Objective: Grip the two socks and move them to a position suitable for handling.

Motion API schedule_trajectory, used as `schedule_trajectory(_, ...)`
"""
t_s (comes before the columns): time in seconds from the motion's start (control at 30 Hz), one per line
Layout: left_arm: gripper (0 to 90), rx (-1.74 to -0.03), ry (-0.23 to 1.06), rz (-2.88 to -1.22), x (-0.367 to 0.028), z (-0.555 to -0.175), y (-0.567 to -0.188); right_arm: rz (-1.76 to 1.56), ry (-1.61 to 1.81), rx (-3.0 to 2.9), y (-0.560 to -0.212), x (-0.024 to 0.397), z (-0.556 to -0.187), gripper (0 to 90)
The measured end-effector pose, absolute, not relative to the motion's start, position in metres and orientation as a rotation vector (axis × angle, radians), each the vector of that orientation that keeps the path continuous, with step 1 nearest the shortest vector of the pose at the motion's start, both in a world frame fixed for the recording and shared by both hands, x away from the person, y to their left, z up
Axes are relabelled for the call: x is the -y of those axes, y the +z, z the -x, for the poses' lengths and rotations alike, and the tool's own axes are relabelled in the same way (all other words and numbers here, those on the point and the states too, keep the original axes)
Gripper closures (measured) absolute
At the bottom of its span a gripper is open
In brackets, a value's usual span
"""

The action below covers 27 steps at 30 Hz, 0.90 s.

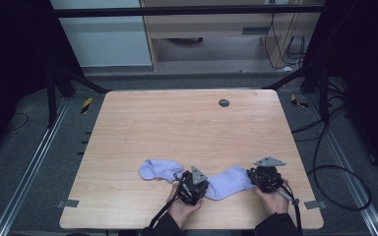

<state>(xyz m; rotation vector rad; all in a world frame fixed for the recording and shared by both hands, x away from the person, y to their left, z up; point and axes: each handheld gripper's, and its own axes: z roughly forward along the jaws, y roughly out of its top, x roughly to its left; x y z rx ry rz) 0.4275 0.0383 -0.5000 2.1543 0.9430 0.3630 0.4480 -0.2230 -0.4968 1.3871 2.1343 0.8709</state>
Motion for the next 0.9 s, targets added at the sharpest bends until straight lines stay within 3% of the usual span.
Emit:
schedule_trajectory(0.17,87.8,-0.952,0.365,-2.149,-0.038,-0.43,-0.5,-1.397,0.844,-2.138,-0.496,0.222,-0.448,89.8)
schedule_trajectory(0.67,86.6,-0.951,0.355,-2.134,-0.03,-0.445,-0.499,-1.466,0.761,-2.108,-0.488,0.231,-0.425,90.0)
schedule_trajectory(0.8,78.6,-0.945,0.341,-2.125,-0.03,-0.447,-0.498,-1.462,0.773,-2.096,-0.487,0.231,-0.421,89.8)
schedule_trajectory(0.9,67.8,-0.919,0.346,-2.106,-0.036,-0.447,-0.49,-1.443,0.868,-2.051,-0.482,0.235,-0.415,79.0)
